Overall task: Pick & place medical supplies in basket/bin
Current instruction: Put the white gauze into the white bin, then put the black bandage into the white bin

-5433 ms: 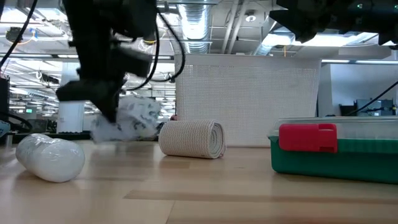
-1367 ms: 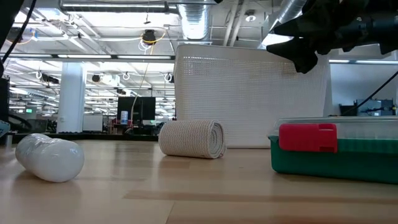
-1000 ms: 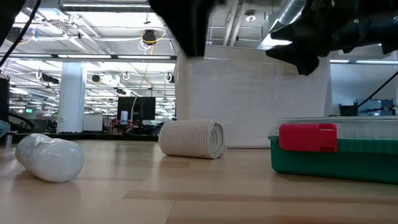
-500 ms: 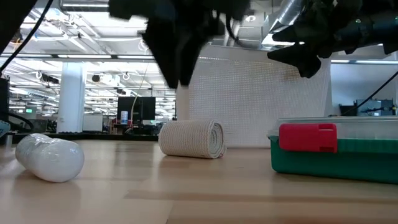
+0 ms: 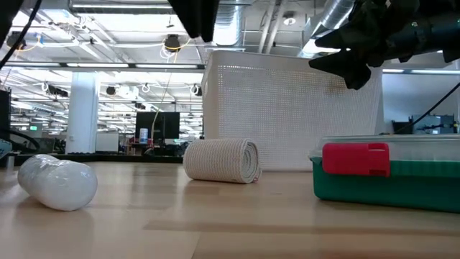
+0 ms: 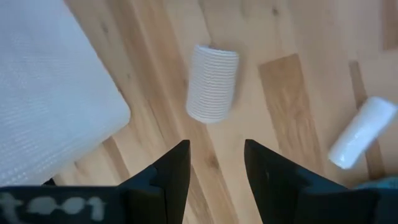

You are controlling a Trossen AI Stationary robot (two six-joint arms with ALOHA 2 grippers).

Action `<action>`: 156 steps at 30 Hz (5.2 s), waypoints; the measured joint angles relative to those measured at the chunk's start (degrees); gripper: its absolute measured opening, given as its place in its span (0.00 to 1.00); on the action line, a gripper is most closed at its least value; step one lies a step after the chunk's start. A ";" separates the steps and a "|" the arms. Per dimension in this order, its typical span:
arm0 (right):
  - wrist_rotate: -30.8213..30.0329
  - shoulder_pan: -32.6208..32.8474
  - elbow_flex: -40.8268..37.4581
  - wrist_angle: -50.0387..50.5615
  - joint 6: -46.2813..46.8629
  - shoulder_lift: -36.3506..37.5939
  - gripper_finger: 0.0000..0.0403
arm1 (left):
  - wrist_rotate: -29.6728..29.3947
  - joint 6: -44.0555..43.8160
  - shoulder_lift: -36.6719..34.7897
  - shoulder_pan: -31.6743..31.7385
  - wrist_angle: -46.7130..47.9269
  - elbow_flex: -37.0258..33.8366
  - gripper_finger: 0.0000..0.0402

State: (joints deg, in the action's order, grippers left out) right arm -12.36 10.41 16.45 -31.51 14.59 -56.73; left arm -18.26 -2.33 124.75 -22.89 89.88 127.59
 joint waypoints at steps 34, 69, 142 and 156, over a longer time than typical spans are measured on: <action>0.02 0.00 -0.02 1.32 -0.02 0.00 0.56 | 14.40 -9.28 -28.83 -9.87 -77.77 -75.27 0.36; 0.04 0.00 0.00 1.05 0.44 0.00 0.56 | -17.84 28.69 -26.47 0.67 -53.65 -29.83 0.07; 2.35 12.15 26.16 69.92 39.29 -1.75 0.38 | -31.95 -4.78 -20.13 11.34 -4.12 3.95 0.45; -2.42 9.91 26.16 76.12 36.73 -14.47 0.33 | -31.95 -9.07 -20.15 6.98 -1.87 3.96 0.45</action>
State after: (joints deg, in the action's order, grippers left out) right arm -14.78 20.33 42.61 44.61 51.32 -71.20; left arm -50.21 -11.41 104.60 -15.91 88.01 131.55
